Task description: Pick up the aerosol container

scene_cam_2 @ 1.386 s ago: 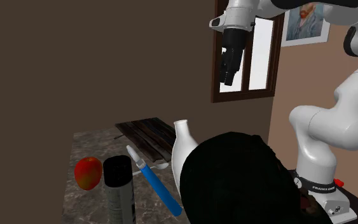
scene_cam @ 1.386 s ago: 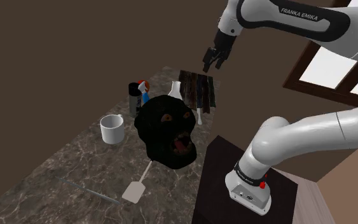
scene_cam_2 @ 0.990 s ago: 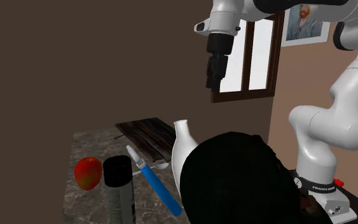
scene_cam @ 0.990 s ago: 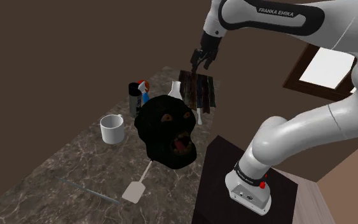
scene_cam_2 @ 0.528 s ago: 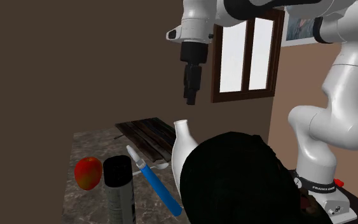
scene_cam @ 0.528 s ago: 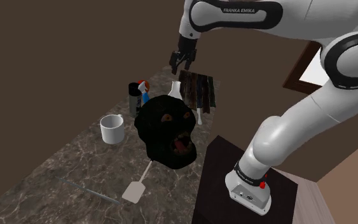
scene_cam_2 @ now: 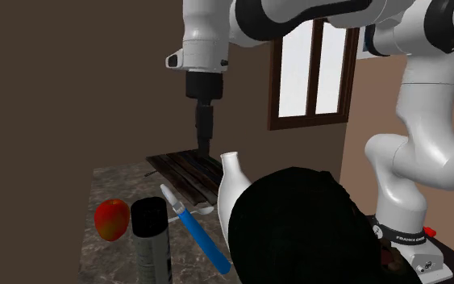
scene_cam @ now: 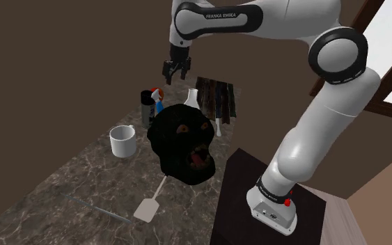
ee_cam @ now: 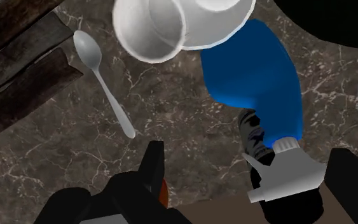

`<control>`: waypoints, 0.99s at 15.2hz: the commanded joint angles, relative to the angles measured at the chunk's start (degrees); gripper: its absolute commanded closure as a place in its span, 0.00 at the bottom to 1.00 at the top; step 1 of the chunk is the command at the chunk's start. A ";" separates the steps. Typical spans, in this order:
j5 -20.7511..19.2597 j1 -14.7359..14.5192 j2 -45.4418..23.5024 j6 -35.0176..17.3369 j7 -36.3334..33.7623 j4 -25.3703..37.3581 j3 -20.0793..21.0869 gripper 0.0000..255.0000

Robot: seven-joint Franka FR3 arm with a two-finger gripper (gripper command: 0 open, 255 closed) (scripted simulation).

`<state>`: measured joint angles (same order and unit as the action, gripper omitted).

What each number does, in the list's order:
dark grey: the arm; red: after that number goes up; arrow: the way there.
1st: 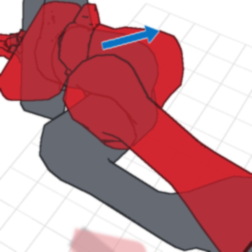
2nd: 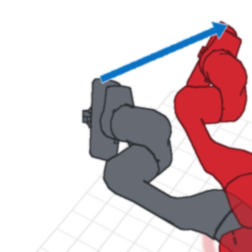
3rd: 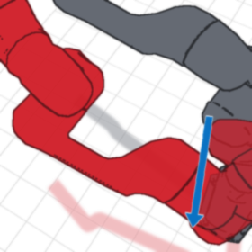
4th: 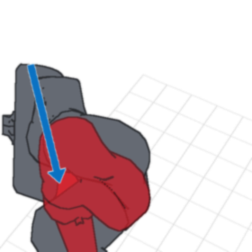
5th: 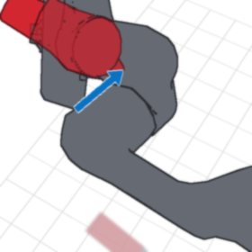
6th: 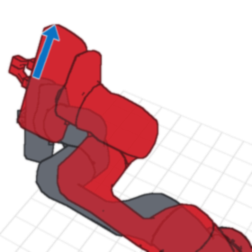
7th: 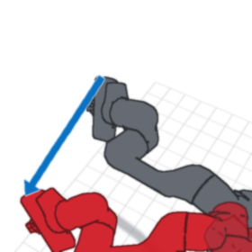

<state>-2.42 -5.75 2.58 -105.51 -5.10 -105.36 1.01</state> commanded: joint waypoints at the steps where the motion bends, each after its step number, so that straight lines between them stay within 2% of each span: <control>1: -0.04 -0.43 -4.79 0.08 0.00 4.20 0.44 0.00; 7: -0.56 -2.03 -19.26 2.61 -0.19 19.18 1.72 0.00; 11: -1.13 -3.40 -30.13 6.21 -0.16 32.31 2.38 0.00; 15: -1.17 -3.41 -30.48 4.04 -0.24 30.44 2.38 0.00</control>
<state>-3.58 -9.21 -27.84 -100.80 -5.40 -74.32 3.40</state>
